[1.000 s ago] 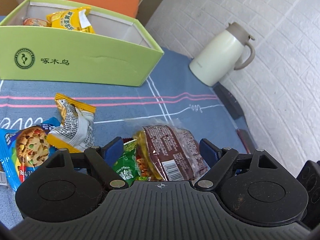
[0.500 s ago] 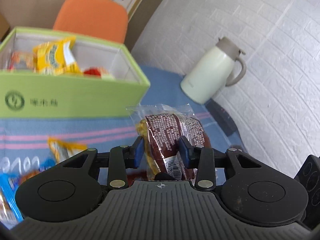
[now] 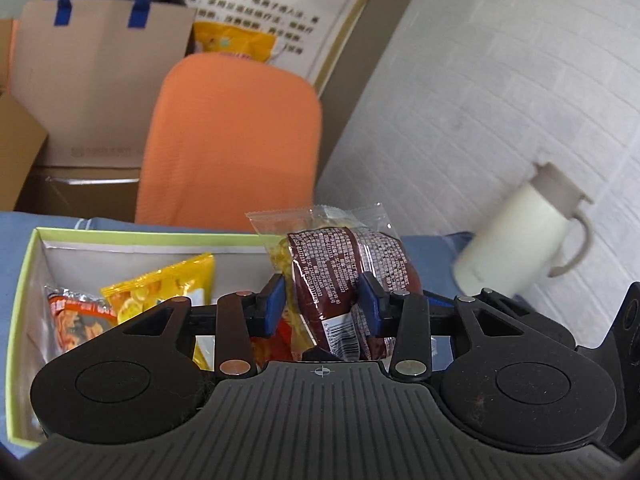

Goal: Organize snacks
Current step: 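Carry the brown pack over the green box and open the left tool, then return the left tool to the pile and grasp the red-labelled dried fruit bag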

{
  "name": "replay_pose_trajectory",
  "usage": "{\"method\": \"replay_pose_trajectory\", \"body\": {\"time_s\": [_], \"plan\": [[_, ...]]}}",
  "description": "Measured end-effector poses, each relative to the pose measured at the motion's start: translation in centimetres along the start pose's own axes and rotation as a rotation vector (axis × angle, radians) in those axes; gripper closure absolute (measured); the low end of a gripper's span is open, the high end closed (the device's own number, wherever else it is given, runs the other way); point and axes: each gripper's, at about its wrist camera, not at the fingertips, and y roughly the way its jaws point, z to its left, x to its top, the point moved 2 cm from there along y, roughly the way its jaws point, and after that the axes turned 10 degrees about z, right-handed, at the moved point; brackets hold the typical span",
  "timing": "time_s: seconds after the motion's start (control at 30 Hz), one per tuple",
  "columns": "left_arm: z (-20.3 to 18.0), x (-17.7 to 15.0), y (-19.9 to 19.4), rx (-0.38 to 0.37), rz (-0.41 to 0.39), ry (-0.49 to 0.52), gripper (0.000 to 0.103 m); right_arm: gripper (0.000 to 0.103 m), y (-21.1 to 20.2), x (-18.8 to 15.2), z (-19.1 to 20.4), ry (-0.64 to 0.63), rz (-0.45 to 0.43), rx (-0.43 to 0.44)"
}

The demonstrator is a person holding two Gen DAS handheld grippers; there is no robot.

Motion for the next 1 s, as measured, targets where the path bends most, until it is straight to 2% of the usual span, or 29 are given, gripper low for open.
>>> {"method": "replay_pose_trajectory", "body": {"time_s": [0.03,0.07,0.17,0.23,0.3,0.4,0.53,0.67,0.77,0.83,0.9,1.0], "plan": [[0.5,0.2,0.7,0.01,0.005,0.0,0.081,0.019,0.6,0.1,-0.5,0.015,0.001,0.004],[0.9,0.5,1.2,0.032,0.002,-0.006,0.073,0.02,0.6,0.2,-0.9,0.035,-0.006,0.002],[1.1,0.6,-0.2,0.093,-0.055,0.012,0.064,0.015,-2.5,0.8,-1.5,0.052,-0.087,-0.005],[0.7,0.1,-2.3,0.076,-0.109,0.026,0.054,0.01,-6.0,1.1,-1.3,0.039,-0.166,-0.029],[0.2,-0.7,-4.6,0.038,-0.158,0.026,0.042,0.01,-9.1,1.1,-0.6,0.017,-0.21,-0.042],[-1.0,-2.8,-7.5,0.005,-0.169,0.049,0.042,0.01,-12.7,-0.5,0.9,0.003,-0.235,-0.039],[-2.8,-7.9,-10.2,0.012,-0.151,0.09,0.035,0.009,-15.3,-5.3,3.7,-0.001,-0.176,-0.017],[-3.7,-14.7,-10.7,0.03,-0.062,0.111,0.032,0.009,-16.6,-12.1,6.0,0.09,-0.091,0.034],[-3.0,-20.2,-10.7,0.05,0.02,0.056,0.034,0.009,-16.9,-17.3,8.4,0.13,0.0,0.067],[-2.3,-23.3,-11.3,0.002,0.062,-0.015,0.035,0.009,-16.7,-19.5,10.0,0.111,0.045,0.088],[-1.6,-25.9,-11.9,-0.059,0.104,-0.092,0.036,0.009,-16.1,-20.5,10.8,0.106,0.06,0.086],[-1.2,-27.9,-12.8,-0.057,0.115,-0.137,0.041,0.009,-14.4,-20.9,11.3,0.123,0.085,0.113]]}}
